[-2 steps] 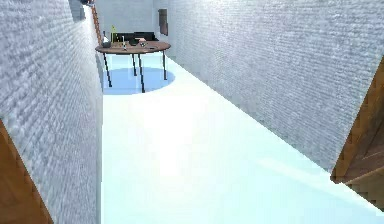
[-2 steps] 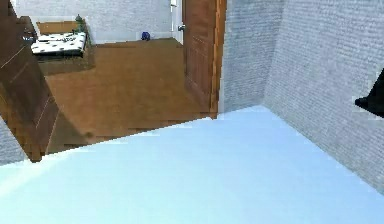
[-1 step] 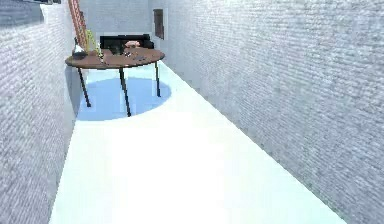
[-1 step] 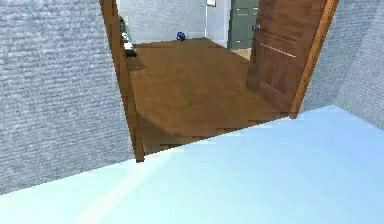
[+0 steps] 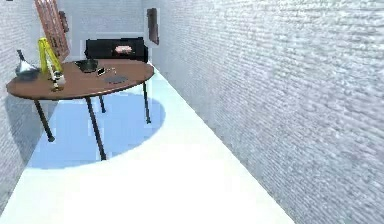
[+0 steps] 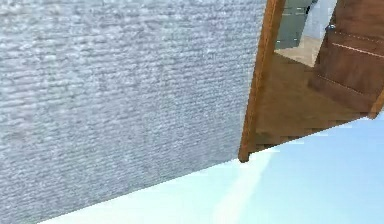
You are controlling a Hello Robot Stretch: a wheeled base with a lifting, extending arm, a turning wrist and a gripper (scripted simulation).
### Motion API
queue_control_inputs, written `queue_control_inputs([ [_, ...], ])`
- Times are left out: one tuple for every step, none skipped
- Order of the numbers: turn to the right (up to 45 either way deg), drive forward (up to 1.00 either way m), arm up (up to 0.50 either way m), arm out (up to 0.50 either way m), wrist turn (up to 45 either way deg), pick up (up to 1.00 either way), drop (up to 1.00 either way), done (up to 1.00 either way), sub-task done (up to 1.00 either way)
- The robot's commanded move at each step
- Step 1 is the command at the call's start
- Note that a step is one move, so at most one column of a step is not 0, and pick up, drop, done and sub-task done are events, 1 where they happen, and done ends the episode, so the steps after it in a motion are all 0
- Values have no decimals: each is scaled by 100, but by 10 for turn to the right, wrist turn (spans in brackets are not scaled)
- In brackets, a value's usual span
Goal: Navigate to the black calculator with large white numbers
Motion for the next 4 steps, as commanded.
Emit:
queue_control_inputs([
  [-30,0,0,0,0,0,0,0,0],
  [0,100,0,0,0,0,0,0,0],
  [0,100,0,0,0,0,0,0,0],
  [-30,0,0,0,0,0,0,0,0],
])
